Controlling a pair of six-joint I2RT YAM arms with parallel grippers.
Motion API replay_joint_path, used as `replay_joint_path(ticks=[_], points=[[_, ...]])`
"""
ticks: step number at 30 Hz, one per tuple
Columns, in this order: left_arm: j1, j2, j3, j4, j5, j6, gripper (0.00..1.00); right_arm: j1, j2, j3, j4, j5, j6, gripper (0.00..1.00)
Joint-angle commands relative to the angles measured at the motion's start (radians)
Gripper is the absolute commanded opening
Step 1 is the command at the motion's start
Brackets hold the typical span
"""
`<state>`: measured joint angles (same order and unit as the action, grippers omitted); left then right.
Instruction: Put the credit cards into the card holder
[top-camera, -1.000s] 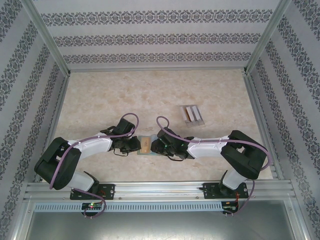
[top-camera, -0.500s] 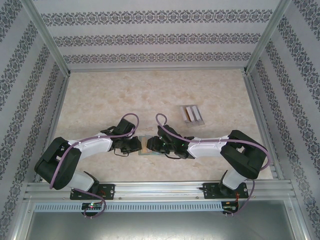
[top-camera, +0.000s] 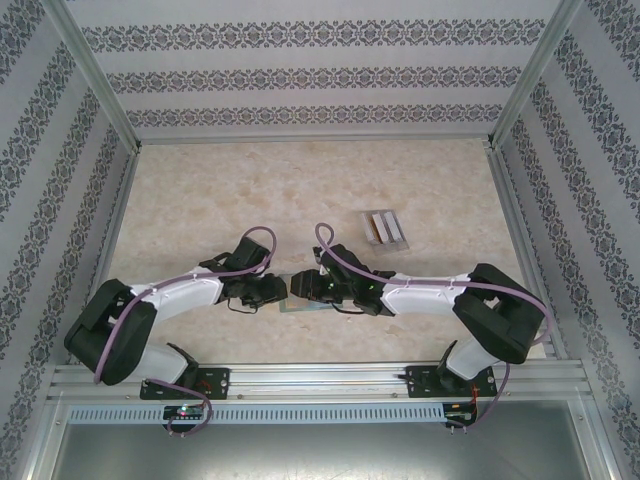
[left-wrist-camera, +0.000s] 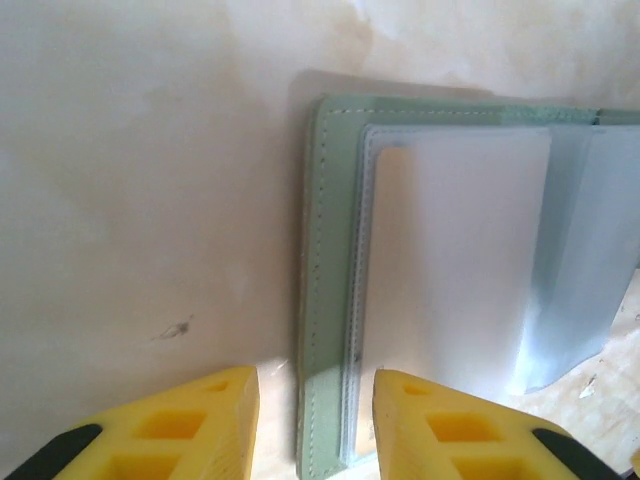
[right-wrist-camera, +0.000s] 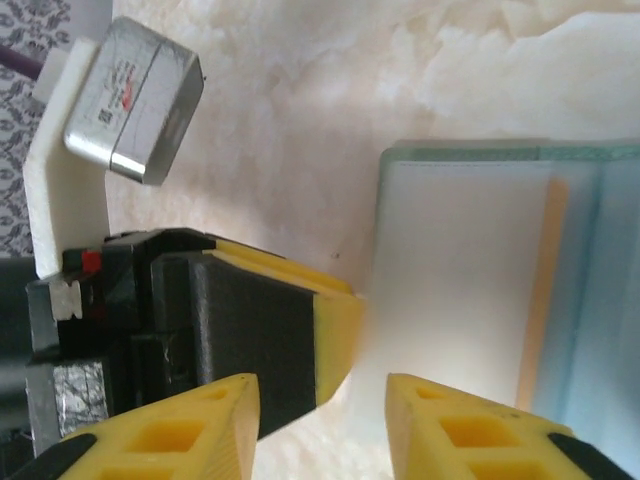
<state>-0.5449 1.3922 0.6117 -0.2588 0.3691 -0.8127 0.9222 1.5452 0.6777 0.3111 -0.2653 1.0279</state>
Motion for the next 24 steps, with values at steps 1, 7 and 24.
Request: replay_joint_path(ticks=[1,7,24], points=[[0.023,-0.047,0.057,-0.134,-0.044,-0.009,0.36,-0.012,-0.084,-0.024,0.015,-0.034,-0.085,0.44],[0.065,-0.122,0.105,-0.172,-0.139,0.062,0.43,-0.131,-0.288,-0.084,-0.182,0.009,-0.213,0.46],[0.065,0.044,0.042,0.393,-0.319,0.474,0.59,-0.53,-0.275,0.218,-0.712,0.329,-0.76,0.53]])
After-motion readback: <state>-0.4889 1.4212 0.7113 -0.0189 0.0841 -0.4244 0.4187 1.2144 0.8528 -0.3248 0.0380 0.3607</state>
